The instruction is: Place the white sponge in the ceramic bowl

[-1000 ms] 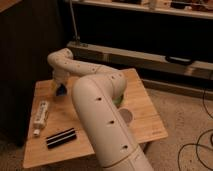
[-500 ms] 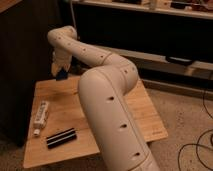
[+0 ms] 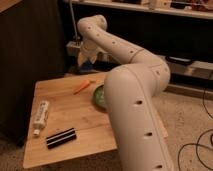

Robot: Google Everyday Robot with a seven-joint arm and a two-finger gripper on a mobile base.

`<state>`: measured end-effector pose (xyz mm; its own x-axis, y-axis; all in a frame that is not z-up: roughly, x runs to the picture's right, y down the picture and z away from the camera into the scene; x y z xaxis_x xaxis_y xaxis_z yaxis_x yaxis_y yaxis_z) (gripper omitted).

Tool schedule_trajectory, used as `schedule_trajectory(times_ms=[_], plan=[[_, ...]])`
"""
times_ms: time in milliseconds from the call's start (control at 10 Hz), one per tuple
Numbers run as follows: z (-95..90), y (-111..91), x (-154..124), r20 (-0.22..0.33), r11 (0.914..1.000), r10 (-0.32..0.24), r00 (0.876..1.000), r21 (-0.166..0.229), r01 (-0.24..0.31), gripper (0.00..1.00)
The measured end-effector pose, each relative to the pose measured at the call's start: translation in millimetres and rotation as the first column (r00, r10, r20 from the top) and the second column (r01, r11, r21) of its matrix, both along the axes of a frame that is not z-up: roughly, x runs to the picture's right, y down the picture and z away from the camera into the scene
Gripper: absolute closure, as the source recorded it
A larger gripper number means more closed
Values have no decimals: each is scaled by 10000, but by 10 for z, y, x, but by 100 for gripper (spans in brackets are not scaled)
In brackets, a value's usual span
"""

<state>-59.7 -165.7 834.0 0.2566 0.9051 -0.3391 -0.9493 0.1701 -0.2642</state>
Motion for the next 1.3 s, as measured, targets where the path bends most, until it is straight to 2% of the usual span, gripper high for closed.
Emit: schedule_trajectory(times_ms=[200,300,500,600,800,900,1000,1100,1200,1300], plan=[[-113,12,469,-633,9975,691,9956,166,-681,100],[-202,37,791,-1074,9933,1139,9877,303,-1113,100],[-348,106,1185,-1646,9843,1754,9706,494,-1695,100],[-433,162,1419,-1988,9771,2120,9569,608,-2038,100],[-606,280,1882,-2638,9585,2850,9215,884,-2711,100],[-691,339,2092,-2920,9471,3209,9010,1032,-3039,100],[-785,429,2366,-3283,9320,3625,8723,1197,-3423,100],[-848,510,2589,-3489,9214,3881,8530,1294,-3663,100],[-878,575,2739,-3625,9189,3937,8447,1298,-3726,100],[-892,640,2850,-3691,9224,3852,8458,1247,-3656,100]])
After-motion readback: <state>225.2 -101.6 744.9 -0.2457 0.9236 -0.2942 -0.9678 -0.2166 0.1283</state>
